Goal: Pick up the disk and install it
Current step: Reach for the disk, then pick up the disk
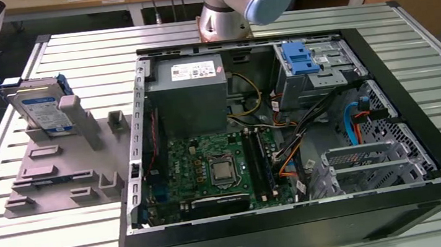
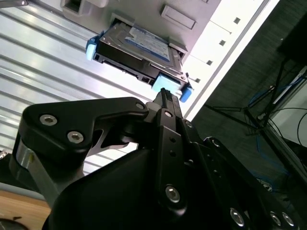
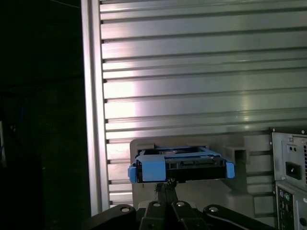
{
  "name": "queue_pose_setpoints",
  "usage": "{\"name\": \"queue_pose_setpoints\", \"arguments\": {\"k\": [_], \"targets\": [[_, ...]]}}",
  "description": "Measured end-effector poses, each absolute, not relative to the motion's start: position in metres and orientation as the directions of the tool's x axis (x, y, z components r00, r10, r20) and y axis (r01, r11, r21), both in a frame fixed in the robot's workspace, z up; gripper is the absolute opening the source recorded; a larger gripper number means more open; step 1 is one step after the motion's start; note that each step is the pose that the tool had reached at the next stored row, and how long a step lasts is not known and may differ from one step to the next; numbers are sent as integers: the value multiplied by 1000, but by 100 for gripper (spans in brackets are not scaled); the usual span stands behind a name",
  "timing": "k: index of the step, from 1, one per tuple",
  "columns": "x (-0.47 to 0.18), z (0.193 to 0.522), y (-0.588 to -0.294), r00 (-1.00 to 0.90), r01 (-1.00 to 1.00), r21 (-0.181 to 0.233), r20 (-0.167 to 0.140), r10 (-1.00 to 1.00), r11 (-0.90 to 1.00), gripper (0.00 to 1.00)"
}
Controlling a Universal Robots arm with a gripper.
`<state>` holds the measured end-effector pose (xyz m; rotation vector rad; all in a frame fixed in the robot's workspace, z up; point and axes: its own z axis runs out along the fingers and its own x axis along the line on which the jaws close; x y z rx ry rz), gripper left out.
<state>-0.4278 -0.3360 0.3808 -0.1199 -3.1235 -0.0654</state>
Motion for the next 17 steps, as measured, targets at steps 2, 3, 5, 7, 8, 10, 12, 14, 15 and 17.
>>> {"name": "queue_pose_setpoints", "arguments": {"k": [2,3,5,7,8,10,12,14,15,17], "targets": [[-428,381,-336,-997,77,41,17,76,996,11],[-428,381,-336,-997,77,41,17,76,996,11],[-429,381,-336,-997,77,41,17,76,996,11],[-429,381,-336,-997,77,41,17,76,996,11],[-429,381,-336,-997,77,41,17,76,996,11],[-429,381,-336,-997,77,41,17,76,996,11],[-429,381,-336,-997,77,41,17,76,996,11],[-429,381,-336,-997,76,41,17,76,996,11],[-429,381,-336,-997,76,41,17,75,996,11],[-429,381,-336,-997,71,41,17,70,997,11]]}}
